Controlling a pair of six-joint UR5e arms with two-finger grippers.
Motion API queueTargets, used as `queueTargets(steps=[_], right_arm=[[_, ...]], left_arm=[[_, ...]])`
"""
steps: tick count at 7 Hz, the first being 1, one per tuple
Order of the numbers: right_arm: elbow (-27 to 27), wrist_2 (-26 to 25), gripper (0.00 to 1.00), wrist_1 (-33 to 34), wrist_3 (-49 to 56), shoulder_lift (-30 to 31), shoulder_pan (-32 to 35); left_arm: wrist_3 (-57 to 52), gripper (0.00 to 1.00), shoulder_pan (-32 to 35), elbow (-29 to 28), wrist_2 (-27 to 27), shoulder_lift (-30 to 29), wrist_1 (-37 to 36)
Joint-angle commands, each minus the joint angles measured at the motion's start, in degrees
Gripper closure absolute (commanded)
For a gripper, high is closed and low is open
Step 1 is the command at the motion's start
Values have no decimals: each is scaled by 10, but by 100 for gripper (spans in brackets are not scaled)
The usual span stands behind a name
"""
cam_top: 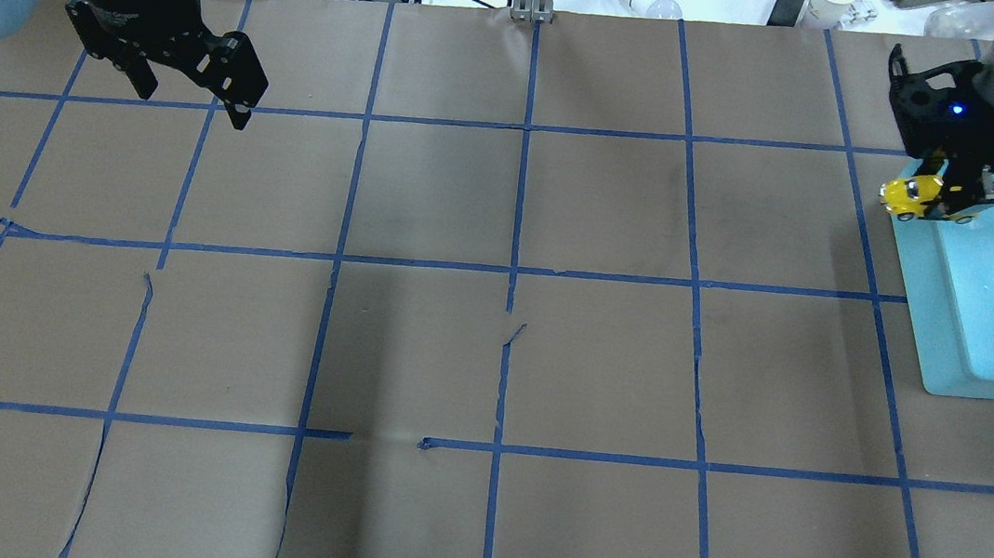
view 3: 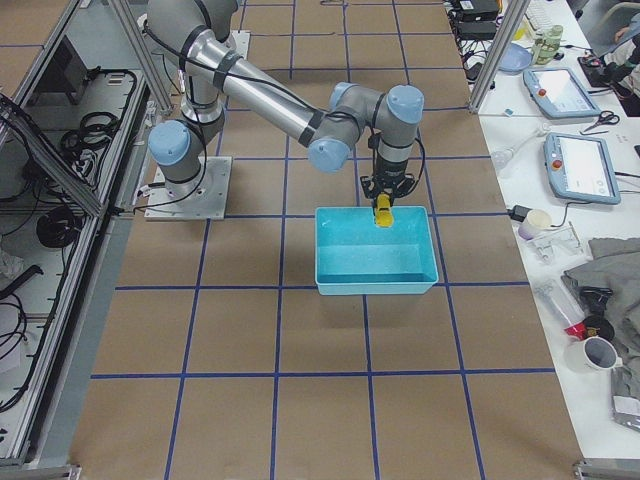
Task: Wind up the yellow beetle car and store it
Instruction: 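Lower the car into the blue bin and open the right gripper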
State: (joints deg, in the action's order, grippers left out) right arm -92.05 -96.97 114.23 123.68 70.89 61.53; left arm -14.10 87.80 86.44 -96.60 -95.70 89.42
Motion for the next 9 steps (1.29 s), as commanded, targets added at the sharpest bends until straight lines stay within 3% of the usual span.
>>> queueTargets(steps=[1,4,5,6,7,9], right_arm=[[-25,1,100,90,52,-46,-62],[-64,20,100,147,53,-97,-64],[-68,21,88,147,52,-97,-64],[-68,26,28,144,52,-95,-64],[-65,32,0,138,52,-87,-65],[-62,42,0,114,47,-37,-64]], left_arm=[[-2,0,0,3,4,0,0],[-17,0,4,-7,20,24,5],[-25,0,4,-7,25,26,5],[-22,0,6,-3,71,32,7],[-25,0,3,-1,81,39,10],[-24,0,1,2,76,42,18]])
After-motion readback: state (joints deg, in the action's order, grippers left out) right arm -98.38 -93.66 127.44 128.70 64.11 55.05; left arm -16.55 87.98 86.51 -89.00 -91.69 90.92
